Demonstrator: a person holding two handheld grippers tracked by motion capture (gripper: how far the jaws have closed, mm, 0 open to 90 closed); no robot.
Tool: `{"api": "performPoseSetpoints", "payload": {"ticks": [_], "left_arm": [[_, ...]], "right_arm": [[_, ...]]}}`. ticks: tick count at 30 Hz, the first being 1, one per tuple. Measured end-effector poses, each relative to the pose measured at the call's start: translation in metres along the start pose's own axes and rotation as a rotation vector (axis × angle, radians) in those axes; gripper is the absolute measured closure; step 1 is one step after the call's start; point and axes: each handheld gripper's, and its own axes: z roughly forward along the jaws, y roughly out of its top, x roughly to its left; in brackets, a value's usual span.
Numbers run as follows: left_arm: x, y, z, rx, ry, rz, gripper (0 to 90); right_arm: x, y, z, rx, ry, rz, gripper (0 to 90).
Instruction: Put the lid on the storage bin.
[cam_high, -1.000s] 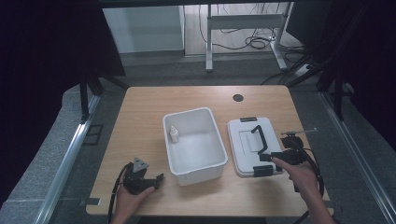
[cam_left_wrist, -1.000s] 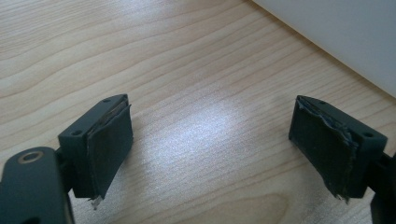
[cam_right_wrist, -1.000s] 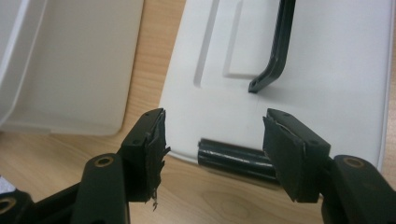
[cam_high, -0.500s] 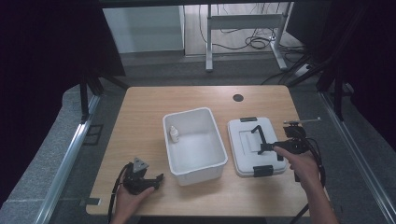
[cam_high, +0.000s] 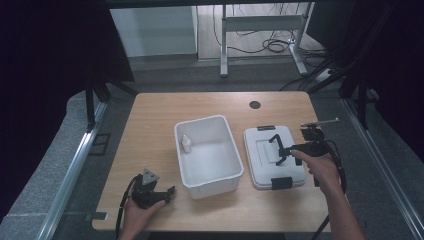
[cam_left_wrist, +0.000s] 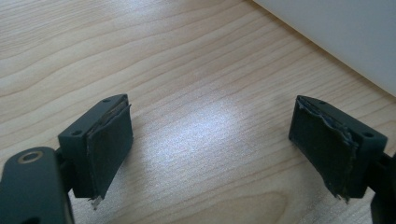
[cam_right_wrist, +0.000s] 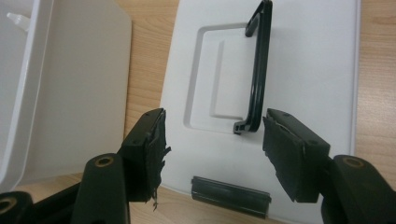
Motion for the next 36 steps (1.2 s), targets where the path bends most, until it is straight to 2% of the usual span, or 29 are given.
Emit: {"api": "performPoseSetpoints", "payload": {"ticks": [7,12,20,27,30,36], "left_arm": [[0.0,0.0,0.0,0.0,0.0,0.0,13.5],[0.0,0.0,0.0,0.0,0.0,0.0,13.5],[0.0,0.0,0.0,0.0,0.0,0.0,13.5],[0.0,0.0,0.0,0.001,0.0,0.0,13.5],[0.0,0.0,0.0,0.001,0.0,0.0,13.5],[0.0,0.0,0.0,0.001,0.0,0.0,13.5]], "right_arm": [[0.0,0.013,0.005,0.038,0.002,0.012,40.2],[0.001,0.02,0.009,0.06,-0.008,0.001,40.2],[0.008,0.036,0.017,0.091,-0.038,-0.005,41.6],[0.012,0.045,0.026,0.122,-0.032,-0.006,44.5],[0.014,0.049,0.029,0.144,-0.06,-0.012,46.6],[0.012,0.056,0.033,0.163,-0.086,0.003,52.4]]}}
